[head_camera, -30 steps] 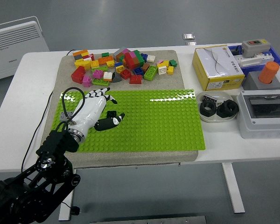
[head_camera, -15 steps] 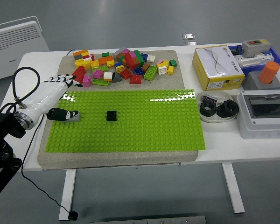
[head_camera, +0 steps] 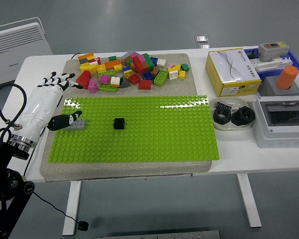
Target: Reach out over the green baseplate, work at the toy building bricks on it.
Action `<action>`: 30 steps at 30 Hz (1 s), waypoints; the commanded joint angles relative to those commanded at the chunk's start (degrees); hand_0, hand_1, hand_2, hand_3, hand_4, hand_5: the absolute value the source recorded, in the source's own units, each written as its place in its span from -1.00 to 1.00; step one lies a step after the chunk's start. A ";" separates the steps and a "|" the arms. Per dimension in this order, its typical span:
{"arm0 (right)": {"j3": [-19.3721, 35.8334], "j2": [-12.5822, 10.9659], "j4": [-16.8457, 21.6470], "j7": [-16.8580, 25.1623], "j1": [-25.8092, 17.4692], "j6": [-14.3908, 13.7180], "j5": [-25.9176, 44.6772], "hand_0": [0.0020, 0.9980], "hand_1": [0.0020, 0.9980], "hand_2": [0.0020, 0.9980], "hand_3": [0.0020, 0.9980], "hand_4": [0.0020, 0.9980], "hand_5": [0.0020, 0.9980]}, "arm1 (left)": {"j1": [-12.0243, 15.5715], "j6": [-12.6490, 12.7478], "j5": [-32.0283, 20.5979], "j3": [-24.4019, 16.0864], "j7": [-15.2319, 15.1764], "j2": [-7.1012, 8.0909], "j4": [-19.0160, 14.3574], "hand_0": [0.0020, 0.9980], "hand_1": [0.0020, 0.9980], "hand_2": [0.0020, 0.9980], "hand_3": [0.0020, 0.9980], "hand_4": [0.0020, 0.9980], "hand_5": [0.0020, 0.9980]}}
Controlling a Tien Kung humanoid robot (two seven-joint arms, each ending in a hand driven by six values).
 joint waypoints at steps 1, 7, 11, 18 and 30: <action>0.02 -0.01 0.00 0.04 0.00 -0.01 -0.04 0.38 0.38 0.62 0.68 0.67 1.00 | -0.01 0.77 0.00 0.07 -0.07 -0.11 0.04 1.00 1.00 0.93 0.16 0.93 -0.93; -0.57 -0.06 0.00 0.42 -0.13 -0.29 0.94 0.38 0.36 0.59 0.67 0.69 1.00 | -0.16 0.38 0.00 0.29 0.96 -0.24 0.33 1.00 1.00 1.00 0.16 0.93 -0.95; 0.34 -0.11 0.00 0.60 -0.49 -0.19 0.54 0.39 0.42 0.63 0.67 0.70 1.00 | 0.19 -1.06 0.00 0.55 1.81 -0.25 0.69 1.00 1.00 1.00 0.17 0.97 -0.91; -6.56 -0.09 0.00 0.18 -1.21 -1.34 8.64 0.42 0.64 0.79 0.83 0.71 1.00 | 0.21 -1.68 0.00 0.77 2.21 -0.38 0.79 1.00 1.00 1.00 0.17 0.97 -0.90; -9.01 0.70 0.00 -0.63 -0.12 -1.59 13.55 0.40 0.55 0.77 0.85 0.70 1.00 | -1.78 -3.38 0.00 1.15 3.06 0.60 1.98 1.00 1.00 1.00 0.18 0.97 -0.84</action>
